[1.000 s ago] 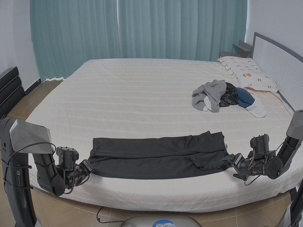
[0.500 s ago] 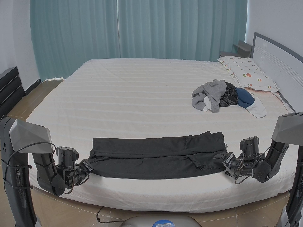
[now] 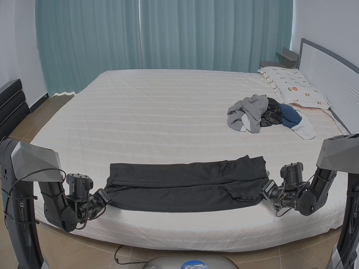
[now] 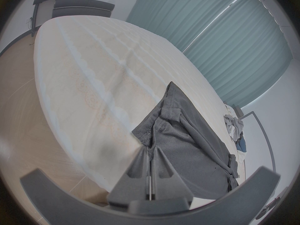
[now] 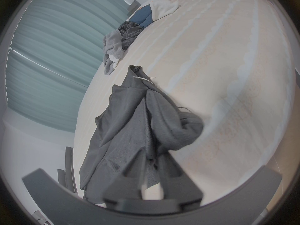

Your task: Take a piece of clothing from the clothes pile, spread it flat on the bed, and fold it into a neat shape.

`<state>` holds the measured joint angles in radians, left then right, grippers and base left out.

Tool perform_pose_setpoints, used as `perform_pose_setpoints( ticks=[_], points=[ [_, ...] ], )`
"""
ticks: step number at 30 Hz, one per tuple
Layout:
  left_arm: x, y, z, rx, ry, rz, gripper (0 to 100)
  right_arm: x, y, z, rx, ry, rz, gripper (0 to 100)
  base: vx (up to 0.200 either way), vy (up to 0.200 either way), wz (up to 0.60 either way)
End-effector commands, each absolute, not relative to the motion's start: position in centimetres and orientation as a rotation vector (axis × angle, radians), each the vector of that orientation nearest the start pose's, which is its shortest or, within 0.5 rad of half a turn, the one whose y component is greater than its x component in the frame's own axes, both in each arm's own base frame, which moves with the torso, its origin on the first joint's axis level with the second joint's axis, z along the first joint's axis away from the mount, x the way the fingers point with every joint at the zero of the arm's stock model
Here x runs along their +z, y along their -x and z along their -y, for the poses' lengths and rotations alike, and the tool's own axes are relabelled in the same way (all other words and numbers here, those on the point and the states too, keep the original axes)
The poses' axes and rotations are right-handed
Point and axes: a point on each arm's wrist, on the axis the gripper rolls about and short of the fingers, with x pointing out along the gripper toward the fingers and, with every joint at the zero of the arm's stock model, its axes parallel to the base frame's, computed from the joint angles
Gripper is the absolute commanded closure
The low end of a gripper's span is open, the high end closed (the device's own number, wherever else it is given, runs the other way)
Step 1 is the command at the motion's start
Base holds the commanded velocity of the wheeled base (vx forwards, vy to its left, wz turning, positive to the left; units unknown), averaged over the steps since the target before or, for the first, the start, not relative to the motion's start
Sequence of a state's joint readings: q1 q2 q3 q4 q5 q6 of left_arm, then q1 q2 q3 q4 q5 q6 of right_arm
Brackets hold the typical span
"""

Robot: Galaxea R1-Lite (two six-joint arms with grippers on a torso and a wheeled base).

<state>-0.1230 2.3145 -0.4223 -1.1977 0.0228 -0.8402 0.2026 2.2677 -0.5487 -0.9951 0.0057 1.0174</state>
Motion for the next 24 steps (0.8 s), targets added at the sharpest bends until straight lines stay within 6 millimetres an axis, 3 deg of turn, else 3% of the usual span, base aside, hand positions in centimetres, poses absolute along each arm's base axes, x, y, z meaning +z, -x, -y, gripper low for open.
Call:
perform_pose_setpoints(
  ticks=[1, 8, 24],
  points=[
    [-3.3, -29.6, 3.6, 0.199, 0.756, -0.685, 100, -1.9, -30.7, -6.5, -0.182, -0.893, -0.756, 100, 0.0, 0.0, 0.0],
    [-2.2, -29.5, 3.5, 0.188, 0.756, -0.662, 100, -0.1, -29.8, -6.6, -0.155, -0.901, -0.73, 100, 0.0, 0.0, 0.0],
    [-1.0, -29.4, 2.1, 0.22, 0.743, -0.674, 100, -0.1, -28.8, -6.4, -0.17, -0.887, -0.756, 100, 0.0, 0.0, 0.0]
  ],
)
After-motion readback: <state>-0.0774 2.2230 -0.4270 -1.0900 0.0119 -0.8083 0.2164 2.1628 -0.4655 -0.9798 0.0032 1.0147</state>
